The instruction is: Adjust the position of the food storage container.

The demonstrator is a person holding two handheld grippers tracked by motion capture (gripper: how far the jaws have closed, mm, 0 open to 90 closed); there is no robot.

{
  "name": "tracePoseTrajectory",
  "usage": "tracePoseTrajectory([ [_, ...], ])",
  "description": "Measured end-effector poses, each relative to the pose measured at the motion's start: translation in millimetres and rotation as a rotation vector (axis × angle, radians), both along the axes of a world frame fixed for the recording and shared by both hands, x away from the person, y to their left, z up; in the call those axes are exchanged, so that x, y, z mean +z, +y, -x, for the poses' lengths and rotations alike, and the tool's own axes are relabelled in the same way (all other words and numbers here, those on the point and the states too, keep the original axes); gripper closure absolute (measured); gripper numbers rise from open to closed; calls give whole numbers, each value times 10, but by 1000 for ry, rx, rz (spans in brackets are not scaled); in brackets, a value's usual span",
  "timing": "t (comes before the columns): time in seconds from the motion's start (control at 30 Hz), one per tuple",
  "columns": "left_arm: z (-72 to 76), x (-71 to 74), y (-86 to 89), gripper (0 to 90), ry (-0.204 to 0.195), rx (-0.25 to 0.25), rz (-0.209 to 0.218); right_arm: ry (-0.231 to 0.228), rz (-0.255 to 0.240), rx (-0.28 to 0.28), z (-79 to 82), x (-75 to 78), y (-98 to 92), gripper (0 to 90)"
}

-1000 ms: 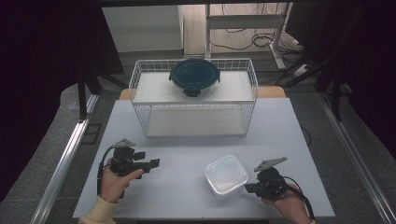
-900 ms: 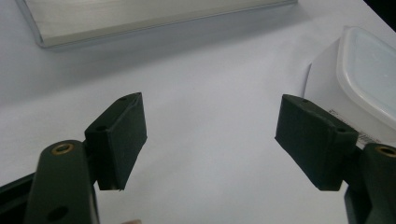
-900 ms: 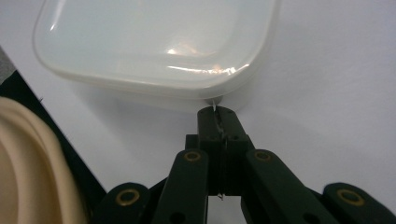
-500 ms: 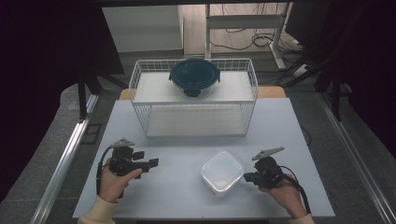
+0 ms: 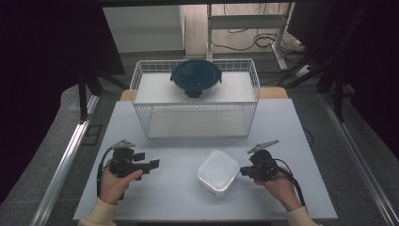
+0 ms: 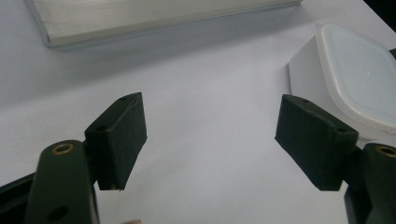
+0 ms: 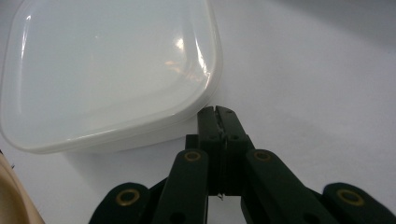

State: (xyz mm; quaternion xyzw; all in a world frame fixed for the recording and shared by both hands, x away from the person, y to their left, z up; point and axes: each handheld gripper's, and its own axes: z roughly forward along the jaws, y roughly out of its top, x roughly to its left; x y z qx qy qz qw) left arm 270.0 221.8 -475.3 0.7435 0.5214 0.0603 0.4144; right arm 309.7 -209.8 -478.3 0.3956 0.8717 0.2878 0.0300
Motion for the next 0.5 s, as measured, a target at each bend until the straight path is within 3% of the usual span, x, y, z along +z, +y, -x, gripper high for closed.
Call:
tracePoseTrajectory([
  [0.5,-5,-11,-13,244,3,-2,-6,-4,-12,17,-136,-12,250,897],
])
